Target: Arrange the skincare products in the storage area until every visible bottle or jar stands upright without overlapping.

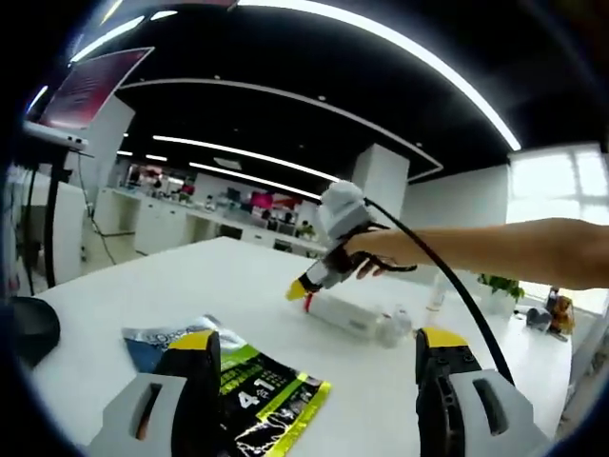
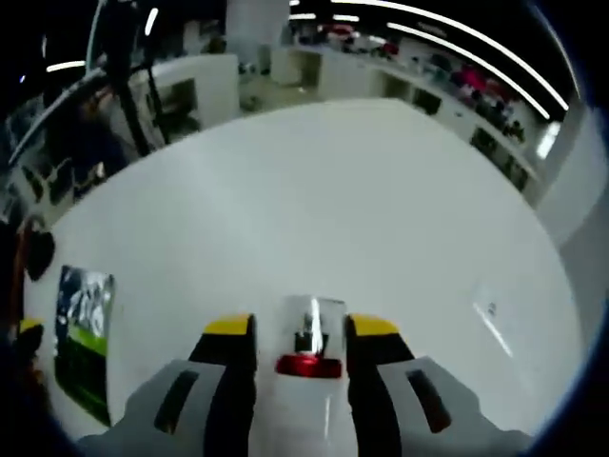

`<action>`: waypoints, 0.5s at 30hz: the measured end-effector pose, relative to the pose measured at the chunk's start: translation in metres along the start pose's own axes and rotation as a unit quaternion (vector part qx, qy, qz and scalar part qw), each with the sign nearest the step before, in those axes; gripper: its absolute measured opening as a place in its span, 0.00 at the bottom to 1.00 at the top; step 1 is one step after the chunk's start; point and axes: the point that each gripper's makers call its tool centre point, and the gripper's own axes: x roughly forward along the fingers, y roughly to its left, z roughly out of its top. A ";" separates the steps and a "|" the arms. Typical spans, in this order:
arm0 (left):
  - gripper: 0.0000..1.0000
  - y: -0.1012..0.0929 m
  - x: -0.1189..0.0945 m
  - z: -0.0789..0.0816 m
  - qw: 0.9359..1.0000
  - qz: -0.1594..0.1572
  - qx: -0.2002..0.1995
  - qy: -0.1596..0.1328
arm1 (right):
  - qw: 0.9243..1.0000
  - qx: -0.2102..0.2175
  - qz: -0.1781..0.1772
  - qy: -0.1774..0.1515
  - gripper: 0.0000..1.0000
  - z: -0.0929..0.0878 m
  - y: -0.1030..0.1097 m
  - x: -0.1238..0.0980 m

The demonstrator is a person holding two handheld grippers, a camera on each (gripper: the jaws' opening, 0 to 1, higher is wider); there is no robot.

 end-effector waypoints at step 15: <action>0.87 0.009 -0.010 0.001 1.000 0.016 -0.001 0.001 | 1.000 0.008 0.009 0.021 0.28 -0.010 -0.001 0.011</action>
